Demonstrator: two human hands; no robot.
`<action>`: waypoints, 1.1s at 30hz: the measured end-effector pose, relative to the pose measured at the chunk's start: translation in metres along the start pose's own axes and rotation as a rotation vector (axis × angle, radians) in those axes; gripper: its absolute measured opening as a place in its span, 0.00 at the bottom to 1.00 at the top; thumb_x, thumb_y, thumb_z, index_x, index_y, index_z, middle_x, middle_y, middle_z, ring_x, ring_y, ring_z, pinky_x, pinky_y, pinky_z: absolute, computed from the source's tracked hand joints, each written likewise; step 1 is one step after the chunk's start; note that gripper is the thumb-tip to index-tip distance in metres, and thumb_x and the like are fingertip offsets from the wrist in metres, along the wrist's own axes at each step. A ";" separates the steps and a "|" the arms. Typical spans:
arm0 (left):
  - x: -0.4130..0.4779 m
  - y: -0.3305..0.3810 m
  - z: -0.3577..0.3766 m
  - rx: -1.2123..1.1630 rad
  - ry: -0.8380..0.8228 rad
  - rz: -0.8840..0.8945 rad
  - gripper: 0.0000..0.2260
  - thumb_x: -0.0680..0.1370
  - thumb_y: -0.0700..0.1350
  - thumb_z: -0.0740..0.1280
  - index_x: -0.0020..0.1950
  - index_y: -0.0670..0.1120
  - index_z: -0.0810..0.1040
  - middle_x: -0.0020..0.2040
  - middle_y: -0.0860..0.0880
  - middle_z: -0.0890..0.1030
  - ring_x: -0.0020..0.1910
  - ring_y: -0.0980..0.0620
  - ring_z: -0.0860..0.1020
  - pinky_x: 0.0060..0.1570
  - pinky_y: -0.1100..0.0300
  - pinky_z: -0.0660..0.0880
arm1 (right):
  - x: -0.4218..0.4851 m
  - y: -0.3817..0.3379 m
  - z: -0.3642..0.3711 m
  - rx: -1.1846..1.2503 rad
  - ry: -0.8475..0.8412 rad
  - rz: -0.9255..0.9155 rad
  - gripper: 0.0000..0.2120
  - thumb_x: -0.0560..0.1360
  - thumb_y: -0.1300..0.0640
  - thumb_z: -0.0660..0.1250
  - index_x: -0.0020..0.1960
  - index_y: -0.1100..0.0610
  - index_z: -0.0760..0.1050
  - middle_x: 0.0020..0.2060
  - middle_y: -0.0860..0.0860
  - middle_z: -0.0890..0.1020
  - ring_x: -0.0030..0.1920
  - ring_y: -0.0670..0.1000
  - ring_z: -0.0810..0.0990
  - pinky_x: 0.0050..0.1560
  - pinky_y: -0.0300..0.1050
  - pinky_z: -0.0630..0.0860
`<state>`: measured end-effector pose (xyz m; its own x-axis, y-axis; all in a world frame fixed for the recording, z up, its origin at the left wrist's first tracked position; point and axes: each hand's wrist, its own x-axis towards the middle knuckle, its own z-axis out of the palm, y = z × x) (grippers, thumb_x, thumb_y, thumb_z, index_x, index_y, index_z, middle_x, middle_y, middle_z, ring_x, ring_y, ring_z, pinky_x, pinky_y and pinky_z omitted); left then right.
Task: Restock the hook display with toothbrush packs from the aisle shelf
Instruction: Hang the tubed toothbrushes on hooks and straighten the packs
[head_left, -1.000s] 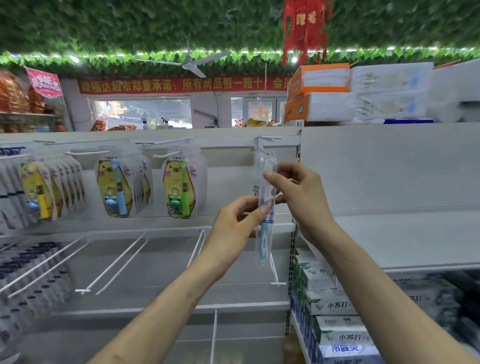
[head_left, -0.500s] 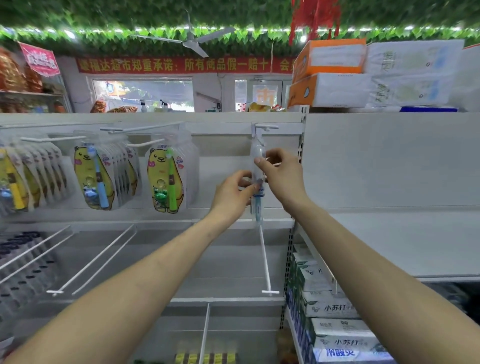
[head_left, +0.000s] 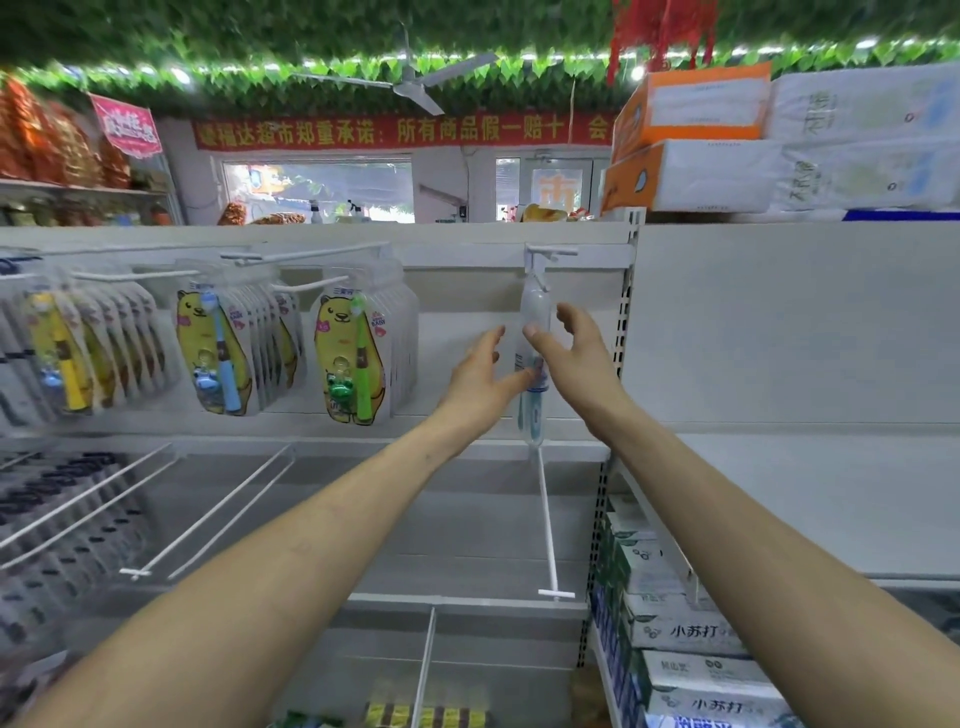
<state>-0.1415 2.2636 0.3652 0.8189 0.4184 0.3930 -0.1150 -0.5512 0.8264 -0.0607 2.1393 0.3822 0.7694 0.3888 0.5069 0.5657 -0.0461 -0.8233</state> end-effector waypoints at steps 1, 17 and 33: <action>0.002 0.003 0.000 0.004 -0.047 -0.009 0.40 0.80 0.53 0.74 0.85 0.50 0.55 0.83 0.51 0.61 0.81 0.51 0.62 0.78 0.48 0.64 | 0.001 0.002 0.001 0.044 -0.060 0.037 0.35 0.83 0.43 0.65 0.84 0.54 0.55 0.82 0.50 0.61 0.78 0.51 0.65 0.67 0.42 0.66; 0.021 0.007 0.031 -0.116 -0.164 0.085 0.18 0.84 0.34 0.55 0.67 0.55 0.66 0.66 0.50 0.75 0.59 0.71 0.73 0.56 0.75 0.70 | 0.013 0.014 0.016 0.180 -0.237 0.084 0.22 0.87 0.48 0.58 0.78 0.53 0.62 0.72 0.52 0.71 0.68 0.48 0.74 0.60 0.39 0.69; -0.006 0.014 0.007 -0.179 -0.261 -0.036 0.33 0.83 0.36 0.64 0.83 0.51 0.54 0.80 0.50 0.66 0.77 0.54 0.67 0.71 0.58 0.70 | -0.020 -0.011 0.003 0.148 -0.243 0.110 0.34 0.86 0.43 0.58 0.85 0.51 0.46 0.79 0.47 0.61 0.77 0.48 0.65 0.69 0.43 0.65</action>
<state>-0.1440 2.2487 0.3717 0.9382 0.2230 0.2647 -0.1615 -0.3943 0.9047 -0.0830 2.1345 0.3805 0.7201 0.5981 0.3518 0.4201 0.0277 -0.9070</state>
